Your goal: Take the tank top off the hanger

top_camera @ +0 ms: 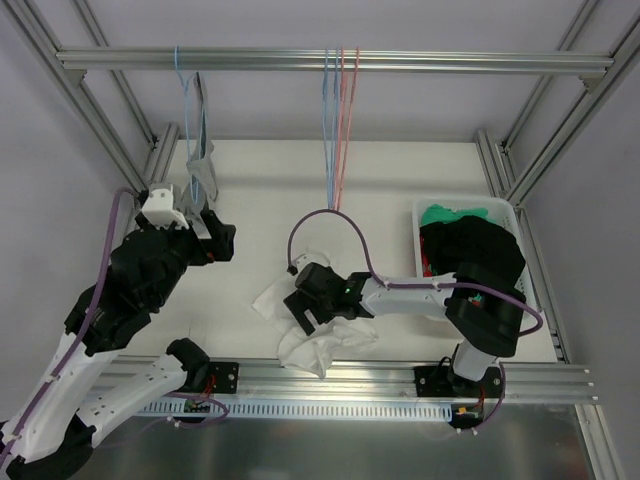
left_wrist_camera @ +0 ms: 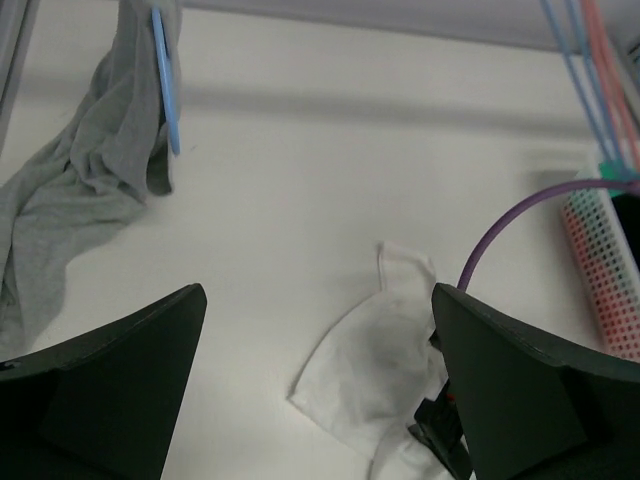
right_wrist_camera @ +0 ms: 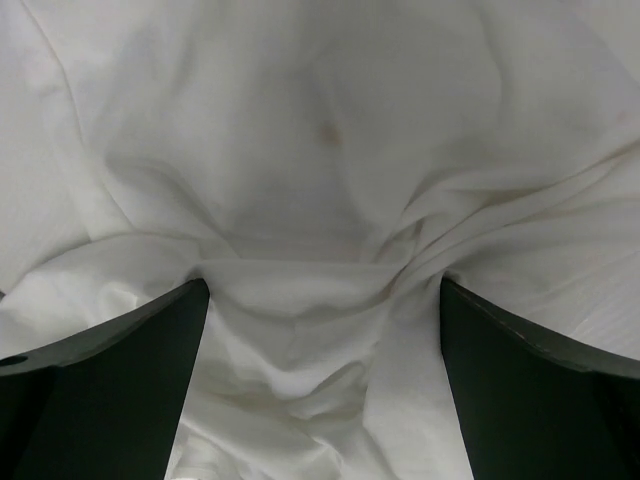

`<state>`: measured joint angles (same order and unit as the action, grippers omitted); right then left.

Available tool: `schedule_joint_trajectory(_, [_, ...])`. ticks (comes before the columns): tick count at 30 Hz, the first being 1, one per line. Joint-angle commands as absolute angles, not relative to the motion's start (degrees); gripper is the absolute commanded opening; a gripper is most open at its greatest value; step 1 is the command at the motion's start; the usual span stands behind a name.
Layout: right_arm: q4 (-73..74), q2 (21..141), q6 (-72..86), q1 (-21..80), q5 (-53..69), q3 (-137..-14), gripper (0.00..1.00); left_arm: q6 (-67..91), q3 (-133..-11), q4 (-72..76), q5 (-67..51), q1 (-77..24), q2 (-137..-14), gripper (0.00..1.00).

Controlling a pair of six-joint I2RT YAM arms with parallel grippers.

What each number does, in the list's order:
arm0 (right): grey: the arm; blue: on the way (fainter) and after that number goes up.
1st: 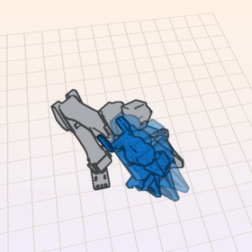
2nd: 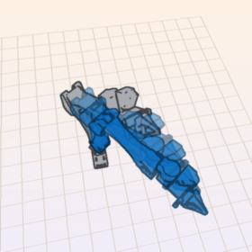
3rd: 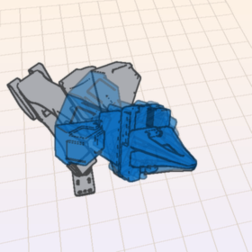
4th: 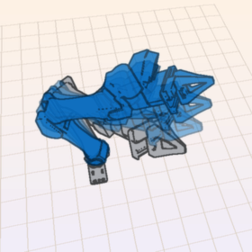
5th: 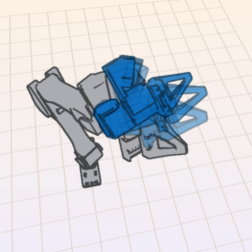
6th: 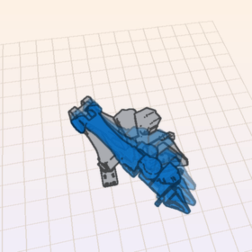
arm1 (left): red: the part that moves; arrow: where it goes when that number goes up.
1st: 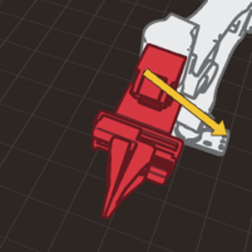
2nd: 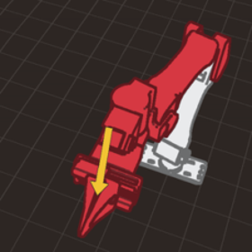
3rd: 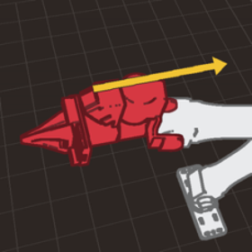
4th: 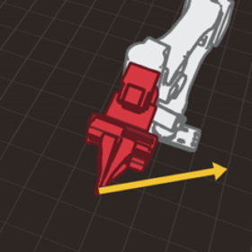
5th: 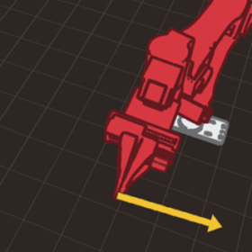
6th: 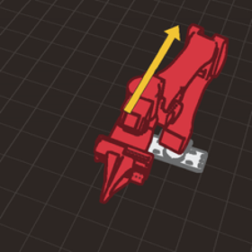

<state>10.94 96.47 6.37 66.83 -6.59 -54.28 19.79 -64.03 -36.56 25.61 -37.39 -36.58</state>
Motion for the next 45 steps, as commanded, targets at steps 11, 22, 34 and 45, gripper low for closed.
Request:
schedule_joint_trajectory(11, [16.35, 90.82, 12.22, 69.43, -27.5, -49.75, 0.0, 18.19, -51.77, -39.55, 30.49, -37.0, -26.2, 0.99])
schedule_joint_trajectory(22, [34.88, 53.45, 3.79, 53.2, -32.26, -53.07, 0.0, 19.07, -50.71, -39.46, 31.99, -36.91, -22.15, 0.99])
schedule_joint_trajectory(34, [40.6, 55.72, -9.67, 17.15, -14.25, -80.73, 0.0, 18.99, -50.45, -39.29, 31.73, -36.91, -21.62, 0.99])
schedule_joint_trajectory(45, [39.47, 61.09, -10.82, 6.42, -8.36, -82.73, 0.0, 18.9, -50.19, -38.85, 30.85, -37.0, -20.92, 0.99])
